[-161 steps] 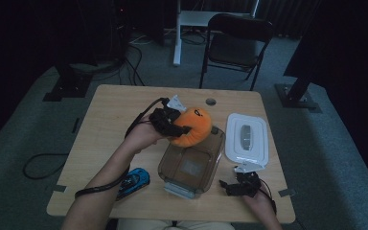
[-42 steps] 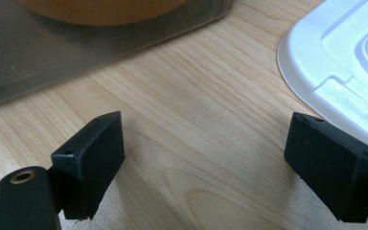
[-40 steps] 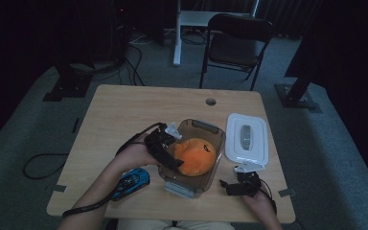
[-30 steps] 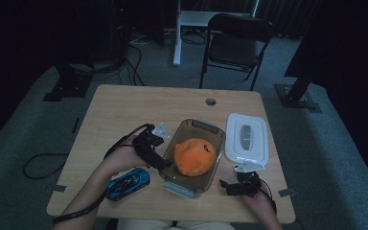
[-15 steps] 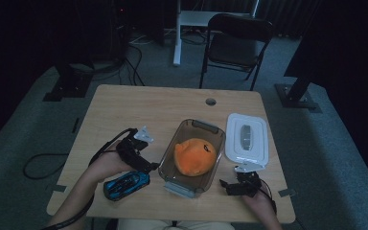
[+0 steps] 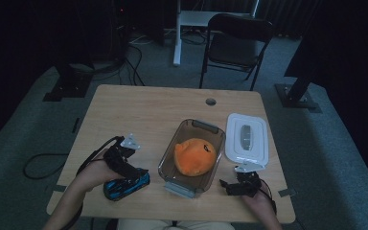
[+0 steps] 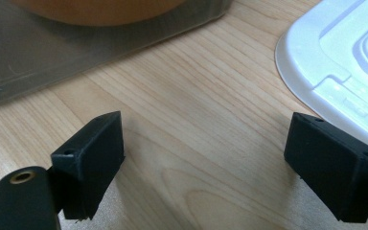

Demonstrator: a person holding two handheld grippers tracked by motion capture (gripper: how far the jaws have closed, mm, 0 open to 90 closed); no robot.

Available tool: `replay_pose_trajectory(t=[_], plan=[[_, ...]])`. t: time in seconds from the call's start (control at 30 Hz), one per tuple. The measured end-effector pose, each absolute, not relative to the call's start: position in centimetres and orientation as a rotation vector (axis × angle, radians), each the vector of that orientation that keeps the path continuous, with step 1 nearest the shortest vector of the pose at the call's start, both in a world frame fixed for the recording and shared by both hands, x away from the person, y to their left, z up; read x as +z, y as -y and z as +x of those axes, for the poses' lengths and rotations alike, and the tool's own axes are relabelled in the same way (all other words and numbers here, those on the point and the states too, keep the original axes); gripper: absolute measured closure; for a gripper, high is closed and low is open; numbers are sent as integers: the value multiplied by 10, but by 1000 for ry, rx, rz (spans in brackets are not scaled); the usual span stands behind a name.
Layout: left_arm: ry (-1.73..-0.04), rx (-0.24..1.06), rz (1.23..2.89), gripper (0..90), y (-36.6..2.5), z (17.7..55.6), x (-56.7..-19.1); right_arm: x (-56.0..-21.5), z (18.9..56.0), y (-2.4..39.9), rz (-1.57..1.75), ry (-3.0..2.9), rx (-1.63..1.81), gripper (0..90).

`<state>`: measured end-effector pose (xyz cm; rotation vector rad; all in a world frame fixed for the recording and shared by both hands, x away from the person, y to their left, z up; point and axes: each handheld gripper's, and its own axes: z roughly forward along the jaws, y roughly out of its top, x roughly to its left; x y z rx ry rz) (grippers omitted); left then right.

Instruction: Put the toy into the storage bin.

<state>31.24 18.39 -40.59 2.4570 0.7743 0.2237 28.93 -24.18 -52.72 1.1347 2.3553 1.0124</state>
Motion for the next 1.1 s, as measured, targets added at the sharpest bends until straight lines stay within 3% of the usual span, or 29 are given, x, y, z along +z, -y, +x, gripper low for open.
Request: replay_pose_trajectory(t=[0.73,1.1], plan=[[-861,212,2429,105,-217,293,-447,-527,289,242,1139,-2352,1011,131],[-859,220,2494,106,-219,287,-469,-527,290,242,1137,-2350,1011,131]])
